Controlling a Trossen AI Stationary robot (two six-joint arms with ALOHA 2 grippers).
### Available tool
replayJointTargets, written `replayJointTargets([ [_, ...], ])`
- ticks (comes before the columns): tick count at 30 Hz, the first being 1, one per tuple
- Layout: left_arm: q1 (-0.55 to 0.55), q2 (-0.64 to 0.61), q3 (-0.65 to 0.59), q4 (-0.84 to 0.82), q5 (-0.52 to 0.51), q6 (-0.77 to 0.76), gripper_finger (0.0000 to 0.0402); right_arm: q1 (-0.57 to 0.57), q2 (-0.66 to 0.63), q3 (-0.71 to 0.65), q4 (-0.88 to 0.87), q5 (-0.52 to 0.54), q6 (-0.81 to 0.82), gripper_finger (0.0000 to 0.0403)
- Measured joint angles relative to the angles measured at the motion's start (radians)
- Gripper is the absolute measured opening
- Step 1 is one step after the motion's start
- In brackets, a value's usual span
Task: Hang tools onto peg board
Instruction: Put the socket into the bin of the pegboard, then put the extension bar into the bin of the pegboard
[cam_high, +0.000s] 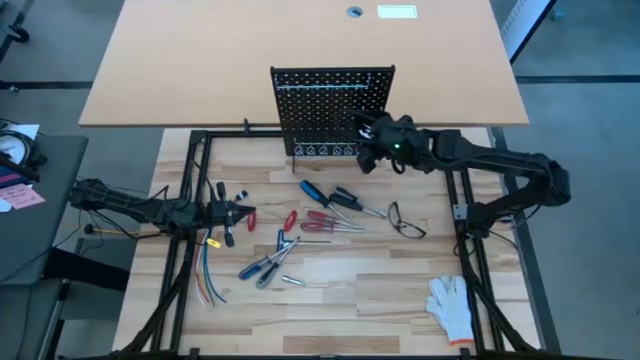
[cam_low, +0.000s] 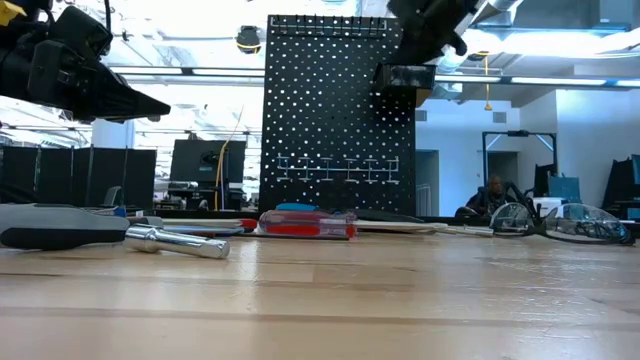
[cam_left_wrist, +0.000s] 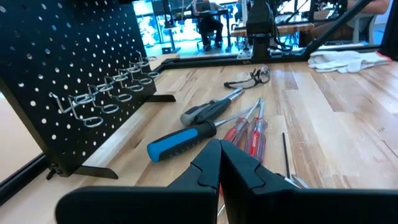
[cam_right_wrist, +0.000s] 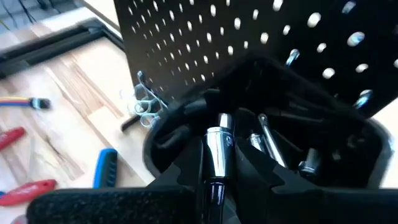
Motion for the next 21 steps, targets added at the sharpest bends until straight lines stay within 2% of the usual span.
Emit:
replayJointTargets([
  [4,0.0,0.0,0.0,0.0,0.0,0.0,0.0,-0.011,0.02,0.002,0.006,0.003,-0.004,0.0088],
  [13,0.0,0.0,0.0,0.0,0.0,0.0,0.0,-0.016,-0.022,0.0,0.01,0.003,-0.011,0.0178],
  [17,0.0,0.0,0.0,0.0,0.0,0.0,0.0,-0.001,-0.068,0.0,0.035,0.005,-0.038,0.019],
  [21,0.0,0.0,0.0,0.0,0.0,0.0,0.0,0.071,-0.111,0.0,0.078,0.008,-0.084,0.0186],
])
